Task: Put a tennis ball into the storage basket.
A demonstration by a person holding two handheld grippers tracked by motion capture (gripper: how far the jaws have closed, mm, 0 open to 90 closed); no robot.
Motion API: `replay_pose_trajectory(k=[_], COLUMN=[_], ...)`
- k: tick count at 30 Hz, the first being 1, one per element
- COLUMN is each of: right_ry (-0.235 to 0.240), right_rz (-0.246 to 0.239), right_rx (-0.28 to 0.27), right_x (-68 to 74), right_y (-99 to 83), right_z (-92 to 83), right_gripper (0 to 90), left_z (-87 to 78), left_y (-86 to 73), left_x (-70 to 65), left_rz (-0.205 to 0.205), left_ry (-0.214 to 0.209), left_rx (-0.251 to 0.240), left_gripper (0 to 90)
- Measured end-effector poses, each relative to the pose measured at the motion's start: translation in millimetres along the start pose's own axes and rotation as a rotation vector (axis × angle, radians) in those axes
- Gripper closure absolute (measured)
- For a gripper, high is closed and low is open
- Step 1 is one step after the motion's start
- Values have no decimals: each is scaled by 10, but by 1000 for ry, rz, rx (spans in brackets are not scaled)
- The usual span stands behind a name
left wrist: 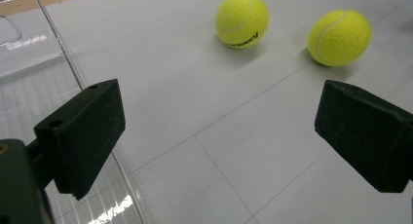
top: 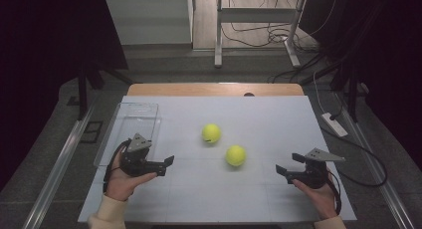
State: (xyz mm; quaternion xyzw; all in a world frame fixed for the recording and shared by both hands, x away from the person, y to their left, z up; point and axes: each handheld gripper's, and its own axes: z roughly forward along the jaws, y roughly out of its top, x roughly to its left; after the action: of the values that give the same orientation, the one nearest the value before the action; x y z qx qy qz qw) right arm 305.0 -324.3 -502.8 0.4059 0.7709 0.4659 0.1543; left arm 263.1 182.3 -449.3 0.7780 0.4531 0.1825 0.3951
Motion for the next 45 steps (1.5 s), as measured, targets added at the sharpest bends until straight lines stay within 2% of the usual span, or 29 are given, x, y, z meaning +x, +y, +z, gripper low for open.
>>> replay_pose_trajectory(k=[8,17,22,24,28,40,45], right_ry=[3,6,1,3,3,0,4], right_rz=[-6,-13,-29,-25,-25,-24,-25], right_rx=[-10,-9,-1,-6,-10,-7,-8], right_x=[20,10,31,30,31,45,71], right_y=[-9,-9,-10,-10,-9,5,6], right_z=[-23,-2,2,-2,-8,13,19], right_gripper=[123,126,126,127,127,130,131], left_z=[50,212,294,324,349,450,537], left_y=[139,277,350,386,423,496,546], left_x=[-104,-208,-247,-269,-285,-286,-283], left_rz=[28,57,42,49,71,84,85], left_ry=[-22,-34,-44,-50,-49,-60,-70], left_rx=[-2,15,-1,3,14,27,56], left_gripper=[52,54,55,55,55,57,57])
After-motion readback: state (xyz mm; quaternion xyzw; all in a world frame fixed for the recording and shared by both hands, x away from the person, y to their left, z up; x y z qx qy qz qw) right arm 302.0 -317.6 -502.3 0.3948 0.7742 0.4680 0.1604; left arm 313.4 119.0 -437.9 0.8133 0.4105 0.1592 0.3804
